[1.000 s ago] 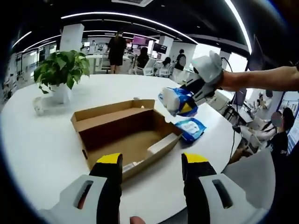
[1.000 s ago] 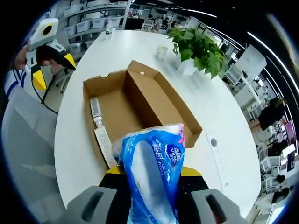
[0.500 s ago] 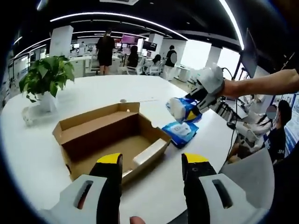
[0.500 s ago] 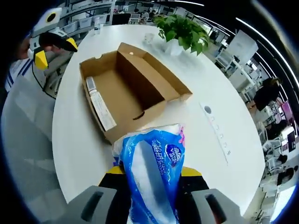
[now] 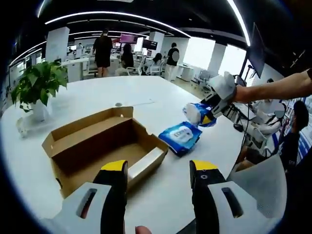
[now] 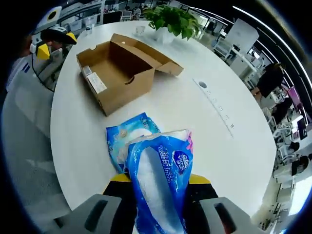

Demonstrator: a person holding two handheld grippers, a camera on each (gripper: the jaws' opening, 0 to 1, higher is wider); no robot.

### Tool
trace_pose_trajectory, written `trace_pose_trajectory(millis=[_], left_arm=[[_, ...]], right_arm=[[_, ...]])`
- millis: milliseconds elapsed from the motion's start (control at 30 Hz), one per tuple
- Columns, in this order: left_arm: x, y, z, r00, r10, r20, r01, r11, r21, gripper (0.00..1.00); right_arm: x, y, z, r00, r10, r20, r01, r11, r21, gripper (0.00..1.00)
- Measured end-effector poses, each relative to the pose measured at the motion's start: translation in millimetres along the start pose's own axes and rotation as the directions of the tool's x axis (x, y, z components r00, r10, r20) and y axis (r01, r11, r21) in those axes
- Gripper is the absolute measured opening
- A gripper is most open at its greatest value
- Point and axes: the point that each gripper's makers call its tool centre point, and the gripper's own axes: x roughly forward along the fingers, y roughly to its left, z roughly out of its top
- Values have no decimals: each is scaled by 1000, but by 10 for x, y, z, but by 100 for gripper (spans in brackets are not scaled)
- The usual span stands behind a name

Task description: Operate the shoe box by opening the lid, removing the specified soft item, and placing it in the target area until the item is outside and the box remains undamaged.

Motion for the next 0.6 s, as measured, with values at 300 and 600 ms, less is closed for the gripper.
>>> trace_pose_trajectory(millis=[300, 600], left_arm=[[131, -150, 31, 1000, -11, -19, 12, 1000, 17, 52], [188, -308, 2, 999, -14, -37, 15, 1000, 23, 52]], right_arm=[[-60, -78, -497, 1000, -4, -28, 5, 999, 53, 34], [-93, -145, -811, 999, -5, -49, 8, 997, 75, 34]])
